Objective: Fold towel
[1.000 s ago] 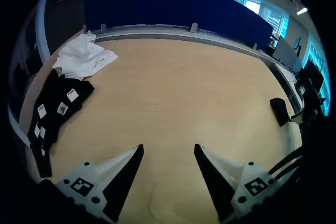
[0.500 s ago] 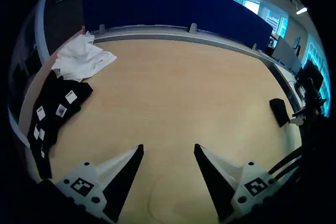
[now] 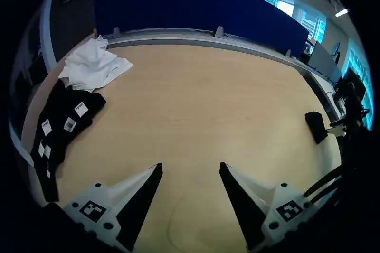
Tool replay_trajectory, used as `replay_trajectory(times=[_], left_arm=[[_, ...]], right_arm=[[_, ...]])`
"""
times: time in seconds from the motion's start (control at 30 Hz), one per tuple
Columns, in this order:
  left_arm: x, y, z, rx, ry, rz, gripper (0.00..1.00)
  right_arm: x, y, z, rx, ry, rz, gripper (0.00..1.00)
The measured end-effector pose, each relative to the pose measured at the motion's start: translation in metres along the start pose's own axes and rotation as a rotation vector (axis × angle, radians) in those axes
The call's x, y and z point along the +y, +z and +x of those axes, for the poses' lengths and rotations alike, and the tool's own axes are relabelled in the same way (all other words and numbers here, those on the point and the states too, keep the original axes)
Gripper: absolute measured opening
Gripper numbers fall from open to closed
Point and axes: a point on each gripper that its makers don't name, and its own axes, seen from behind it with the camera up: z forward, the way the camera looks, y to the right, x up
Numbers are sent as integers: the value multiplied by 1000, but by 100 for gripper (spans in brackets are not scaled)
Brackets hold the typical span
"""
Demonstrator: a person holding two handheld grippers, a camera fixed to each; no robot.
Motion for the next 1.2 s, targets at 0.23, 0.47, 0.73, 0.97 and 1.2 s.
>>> replay_trajectory(times=[0.23, 0.47, 0.73, 0.97, 1.2], left_arm=[[-2, -4, -1, 3, -5, 7, 89], [-7, -10, -2, 7, -19, 20, 89], [-12, -14, -5, 8, -31, 32, 89], [-14, -15, -9, 7, -36, 39, 89], [-17, -18, -14, 5, -36, 49, 89]], right_arm=[[-10, 5, 33, 56, 25, 20, 100], [-21, 12, 66, 113, 52, 41, 100], [-27, 18, 82, 132, 63, 55, 100], [-33, 28, 81, 123, 60, 62, 100], [-41, 43, 73, 95, 56, 73, 100]])
